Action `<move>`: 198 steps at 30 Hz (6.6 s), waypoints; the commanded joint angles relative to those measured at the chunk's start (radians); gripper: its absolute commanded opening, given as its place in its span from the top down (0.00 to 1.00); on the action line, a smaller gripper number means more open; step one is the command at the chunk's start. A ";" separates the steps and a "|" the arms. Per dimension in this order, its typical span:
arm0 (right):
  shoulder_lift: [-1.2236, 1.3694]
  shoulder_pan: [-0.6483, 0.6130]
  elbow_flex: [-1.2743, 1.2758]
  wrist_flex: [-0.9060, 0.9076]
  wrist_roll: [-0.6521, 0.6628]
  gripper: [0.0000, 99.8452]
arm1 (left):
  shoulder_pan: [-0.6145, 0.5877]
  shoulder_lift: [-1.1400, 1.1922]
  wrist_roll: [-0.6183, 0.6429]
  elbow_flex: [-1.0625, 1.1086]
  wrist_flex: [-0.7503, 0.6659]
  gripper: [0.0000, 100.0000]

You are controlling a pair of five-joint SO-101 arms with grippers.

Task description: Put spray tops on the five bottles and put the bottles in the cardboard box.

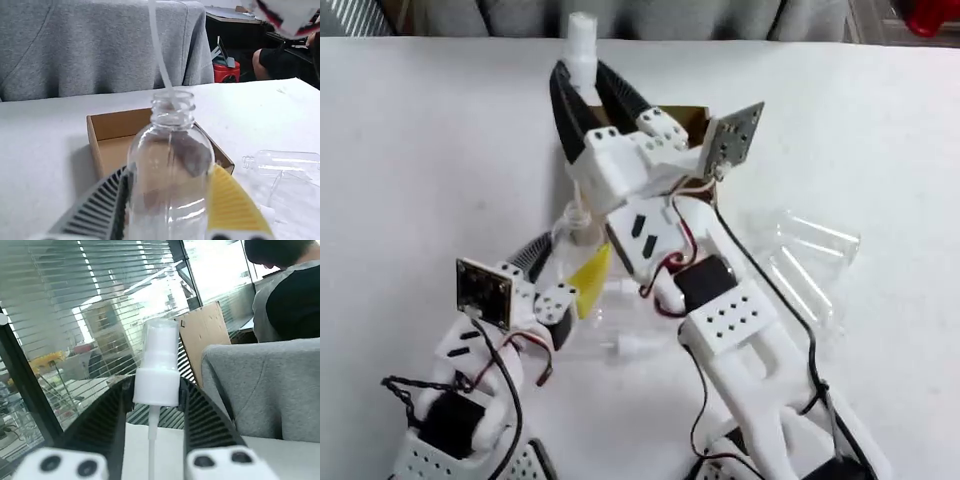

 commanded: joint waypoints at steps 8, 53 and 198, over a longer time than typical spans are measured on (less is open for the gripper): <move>-0.285 -0.039 0.169 0.130 0.011 0.99 | 0.019 -0.015 -0.012 -0.014 -0.005 0.98; -0.397 -0.145 0.216 0.473 0.295 0.99 | 0.016 -0.015 -0.014 -0.018 -0.008 0.98; -0.608 0.479 0.511 0.949 0.451 0.98 | -0.134 1.040 -0.005 -0.543 -0.824 0.98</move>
